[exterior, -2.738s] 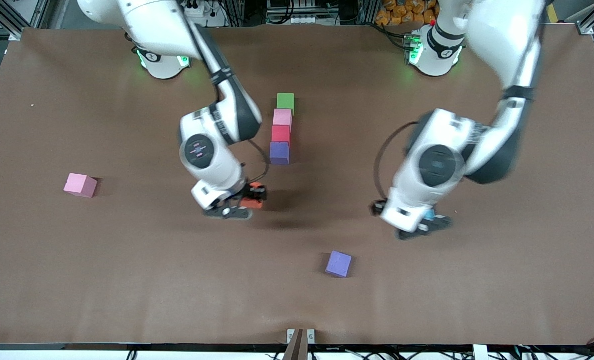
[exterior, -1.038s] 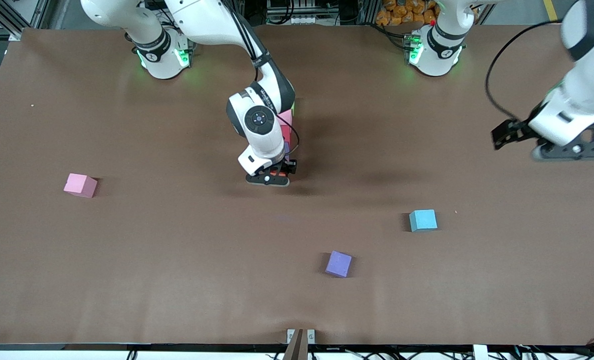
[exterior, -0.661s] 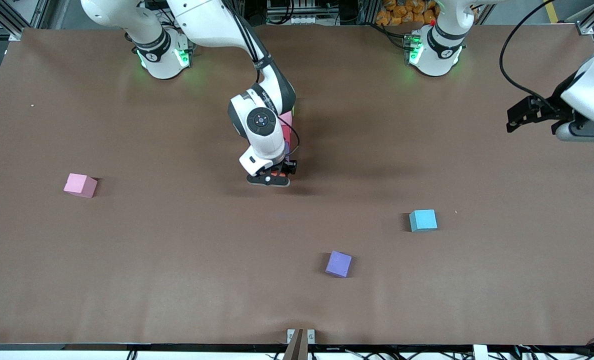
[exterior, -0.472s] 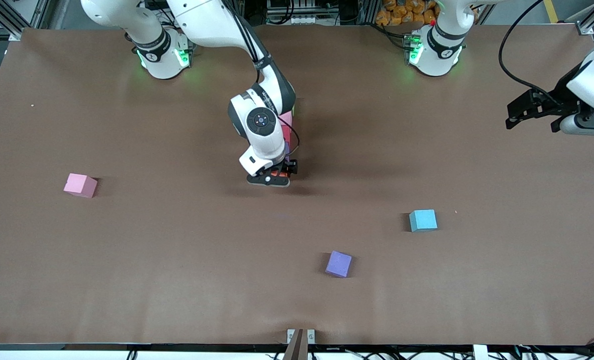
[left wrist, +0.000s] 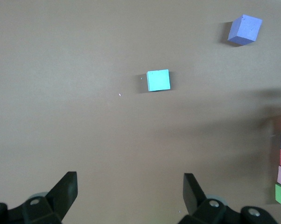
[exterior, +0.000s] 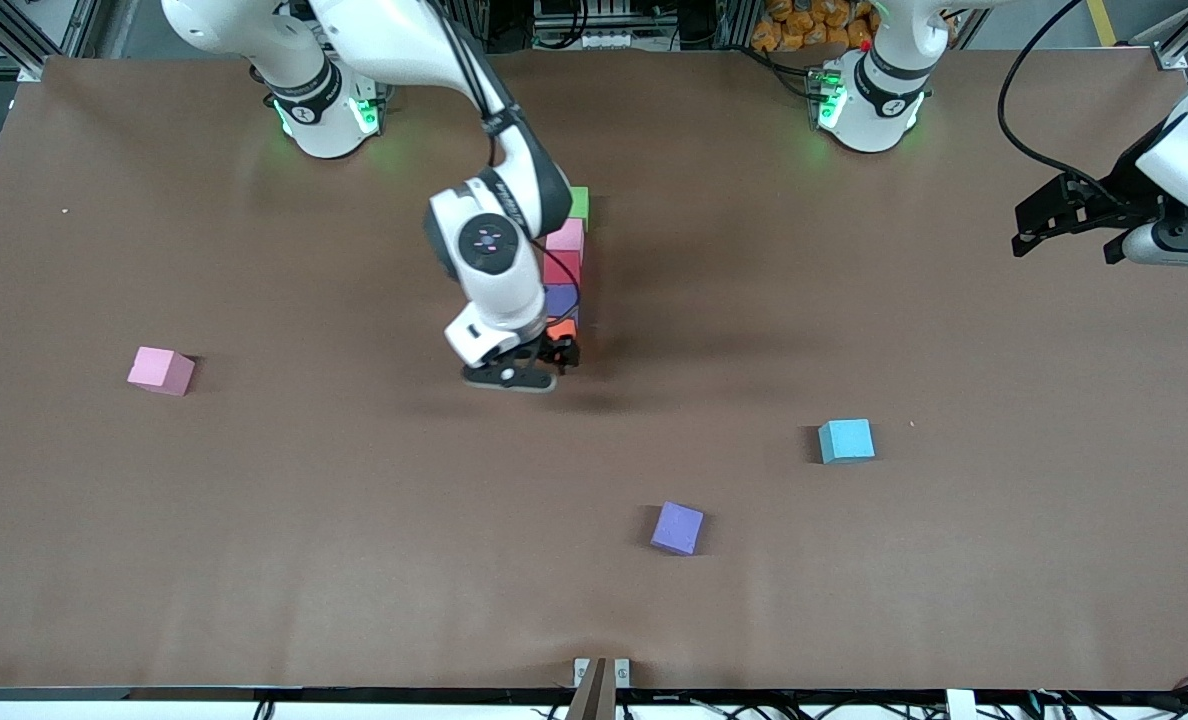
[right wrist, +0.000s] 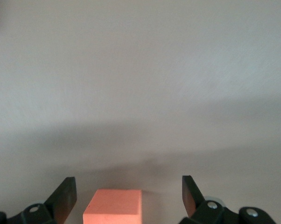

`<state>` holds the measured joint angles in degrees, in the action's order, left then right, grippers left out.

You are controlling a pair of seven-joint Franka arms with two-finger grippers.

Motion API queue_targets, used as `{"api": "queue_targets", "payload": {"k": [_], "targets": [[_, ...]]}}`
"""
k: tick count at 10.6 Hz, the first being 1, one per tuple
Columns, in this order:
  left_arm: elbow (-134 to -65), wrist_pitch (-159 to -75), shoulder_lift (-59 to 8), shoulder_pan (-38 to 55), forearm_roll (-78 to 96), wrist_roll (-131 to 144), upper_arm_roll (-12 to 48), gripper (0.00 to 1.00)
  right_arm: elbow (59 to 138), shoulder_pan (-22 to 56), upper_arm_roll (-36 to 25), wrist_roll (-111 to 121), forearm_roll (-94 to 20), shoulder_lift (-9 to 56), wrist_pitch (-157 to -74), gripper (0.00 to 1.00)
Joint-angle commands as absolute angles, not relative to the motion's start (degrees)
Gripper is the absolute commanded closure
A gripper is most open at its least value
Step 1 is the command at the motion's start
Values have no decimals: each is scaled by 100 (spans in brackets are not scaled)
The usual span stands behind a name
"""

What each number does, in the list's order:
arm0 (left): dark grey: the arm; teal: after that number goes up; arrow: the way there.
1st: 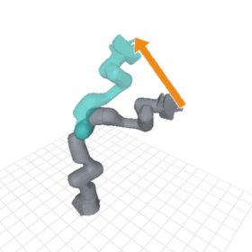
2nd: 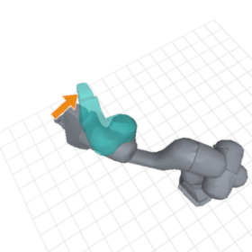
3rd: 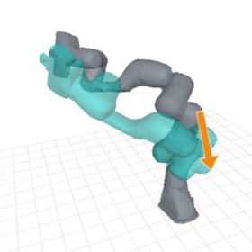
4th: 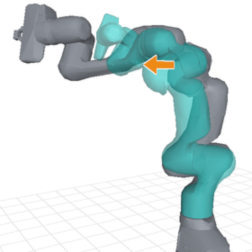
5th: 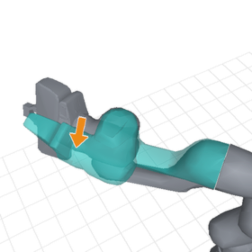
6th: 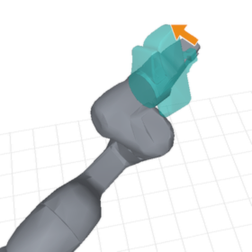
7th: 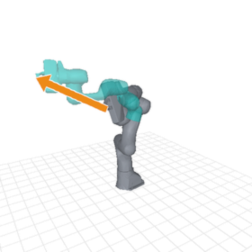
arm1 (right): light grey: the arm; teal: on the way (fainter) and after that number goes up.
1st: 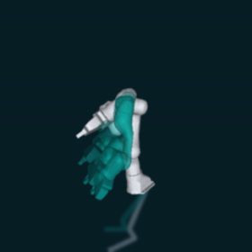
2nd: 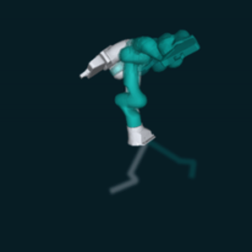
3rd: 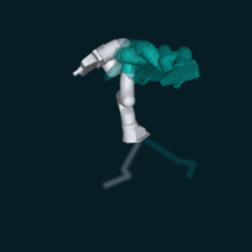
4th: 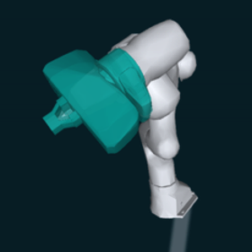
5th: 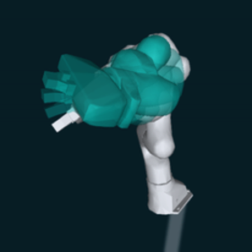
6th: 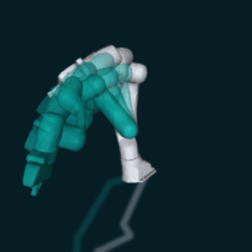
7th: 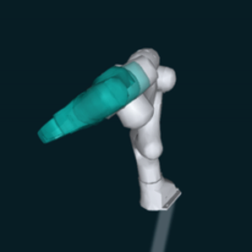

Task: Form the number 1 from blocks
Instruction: 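Release the orange cube and withdraw the right gripper from the row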

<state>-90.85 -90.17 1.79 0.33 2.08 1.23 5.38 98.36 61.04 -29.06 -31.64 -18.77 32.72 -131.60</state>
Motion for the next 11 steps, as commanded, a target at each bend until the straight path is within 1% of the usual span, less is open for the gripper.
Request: {"api": "queue_targets", "payload": {"k": [1,4,5,6,7,8,11], "targets": [[-8903,-8842,97,18,290,158,536,0,9512,6108,-3460,-2806,-1784,2822,-12361,0],[-8877,-8842,97,44,80,158,571,0,8800,6082,-4339,-1928,-1819,2778,-11367,0],[-8877,-8850,97,44,27,167,597,0,8702,6239,-4820,-1681,-1863,2786,-11164,0],[-8877,-8868,97,44,9,167,606,0,8423,6214,-5025,-1531,-1881,2786,-10858,0],[-8877,-8894,88,44,-70,176,606,0,8246,6092,-5062,-1460,-1881,2777,-10559,0],[-8877,-8921,97,44,-96,184,606,0,8166,5926,-5071,-1424,-1872,2612,-10382,0],[-8903,-8921,105,26,-35,446,615,0,8191,5154,-4940,-829,-1837,1874,-10021,0]]}}
